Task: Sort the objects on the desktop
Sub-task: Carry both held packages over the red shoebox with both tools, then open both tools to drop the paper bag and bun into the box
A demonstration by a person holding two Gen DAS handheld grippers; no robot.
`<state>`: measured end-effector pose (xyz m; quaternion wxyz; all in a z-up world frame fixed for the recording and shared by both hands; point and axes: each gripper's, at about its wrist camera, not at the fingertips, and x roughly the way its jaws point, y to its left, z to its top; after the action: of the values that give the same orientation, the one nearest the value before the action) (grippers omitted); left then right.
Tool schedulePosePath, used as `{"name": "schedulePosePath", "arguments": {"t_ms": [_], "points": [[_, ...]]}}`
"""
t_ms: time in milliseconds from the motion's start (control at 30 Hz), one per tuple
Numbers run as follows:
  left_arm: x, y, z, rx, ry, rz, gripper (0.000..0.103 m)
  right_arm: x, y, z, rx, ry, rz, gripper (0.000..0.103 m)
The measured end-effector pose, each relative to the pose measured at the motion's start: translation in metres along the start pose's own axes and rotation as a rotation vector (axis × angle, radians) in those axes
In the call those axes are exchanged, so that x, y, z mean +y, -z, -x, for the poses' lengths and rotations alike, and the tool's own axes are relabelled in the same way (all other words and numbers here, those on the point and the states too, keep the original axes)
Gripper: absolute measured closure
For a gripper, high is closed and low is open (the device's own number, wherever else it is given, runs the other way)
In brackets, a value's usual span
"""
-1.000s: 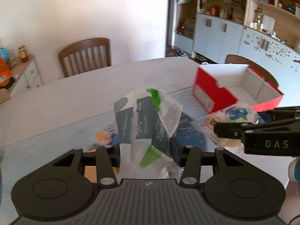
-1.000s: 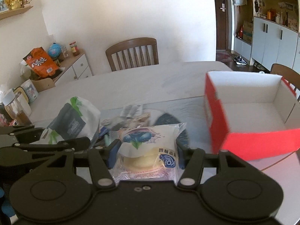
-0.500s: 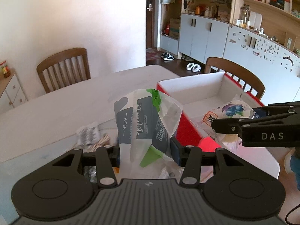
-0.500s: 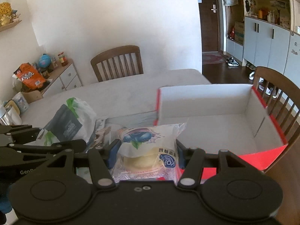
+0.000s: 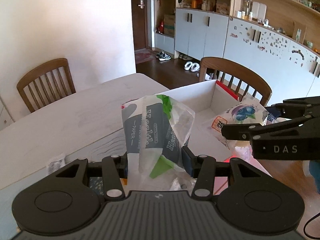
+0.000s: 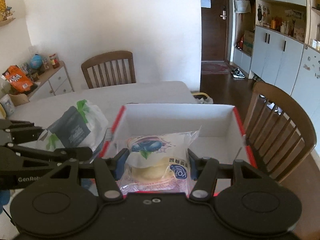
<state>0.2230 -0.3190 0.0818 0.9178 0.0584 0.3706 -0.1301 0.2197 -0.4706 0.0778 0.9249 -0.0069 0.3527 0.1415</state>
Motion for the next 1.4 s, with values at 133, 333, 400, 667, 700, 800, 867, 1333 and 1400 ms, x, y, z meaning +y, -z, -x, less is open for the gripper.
{"name": "schedulePosePath", "arguments": {"t_ms": [133,333,400,667,700,800,867,1333,1400], "points": [[-0.008,-0.013,-0.020,0.036,0.012,-0.002,0.055,-0.018,-0.001,-0.008,0.012,0.014,0.010,0.045],[-0.011,-0.029,-0.052,0.074,0.020,-0.015,0.055,-0.035,-0.002,-0.027,0.040,0.039,0.041,0.044],[-0.011,-0.031,-0.064,0.094,0.013,-0.030,0.055,-0.038,-0.002,-0.036,0.051,0.048,0.054,0.044],[-0.017,-0.039,-0.112,0.182,0.014,-0.068,0.055,-0.054,0.006,-0.072,0.148,0.021,0.101,0.044],[-0.019,-0.040,-0.118,0.193,0.008,-0.078,0.055,-0.056,0.006,-0.077,0.161,0.022,0.101,0.045],[-0.025,-0.043,-0.134,0.218,-0.002,-0.112,0.055,-0.060,0.009,-0.086,0.187,0.016,0.120,0.045],[-0.027,-0.046,-0.143,0.230,-0.006,-0.124,0.055,-0.060,0.009,-0.090,0.209,0.000,0.144,0.045],[-0.034,-0.038,-0.197,0.380,-0.025,-0.193,0.055,-0.062,0.011,-0.128,0.361,-0.093,0.209,0.045],[-0.034,-0.037,-0.199,0.394,-0.020,-0.193,0.055,-0.061,0.011,-0.132,0.369,-0.097,0.214,0.044]]}}
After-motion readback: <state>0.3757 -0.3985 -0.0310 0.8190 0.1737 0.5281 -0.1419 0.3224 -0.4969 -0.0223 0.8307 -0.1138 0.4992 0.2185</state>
